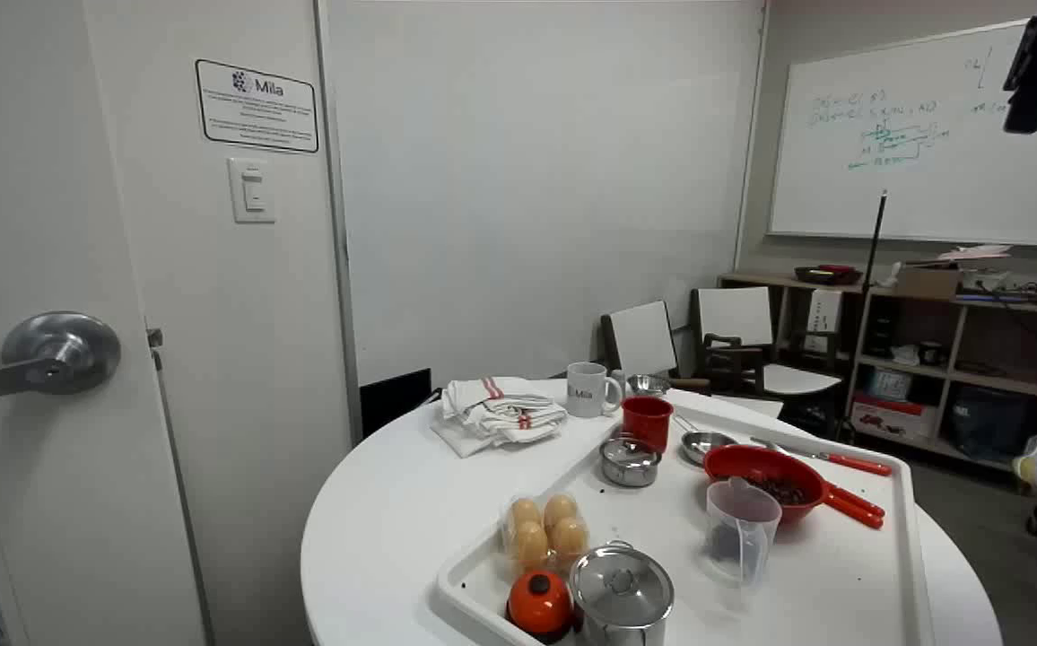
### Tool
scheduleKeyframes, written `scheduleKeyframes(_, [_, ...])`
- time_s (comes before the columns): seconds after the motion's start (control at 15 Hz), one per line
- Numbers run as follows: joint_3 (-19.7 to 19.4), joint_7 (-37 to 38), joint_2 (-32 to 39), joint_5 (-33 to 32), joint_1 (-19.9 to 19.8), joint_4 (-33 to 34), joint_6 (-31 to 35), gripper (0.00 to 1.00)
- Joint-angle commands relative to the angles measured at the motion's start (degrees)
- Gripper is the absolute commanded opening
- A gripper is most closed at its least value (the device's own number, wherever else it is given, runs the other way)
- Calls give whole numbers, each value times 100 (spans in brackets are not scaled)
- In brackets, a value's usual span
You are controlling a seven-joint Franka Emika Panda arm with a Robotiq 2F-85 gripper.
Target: Move the cup to the left
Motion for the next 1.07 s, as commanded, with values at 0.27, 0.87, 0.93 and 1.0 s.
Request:
scheduleKeyframes(0.27, [73, 34, 50, 156, -98, 40, -52, 100])
scheduleKeyframes(0.87, [1191, 2805, 617, -191, -847, -22, 1157, 100])
scheduleKeyframes(0.93, [1353, 3147, 748, -311, -936, 8, 1196, 100])
scheduleKeyframes(1.0, [1509, 3480, 878, -451, -1021, 49, 1200, 100])
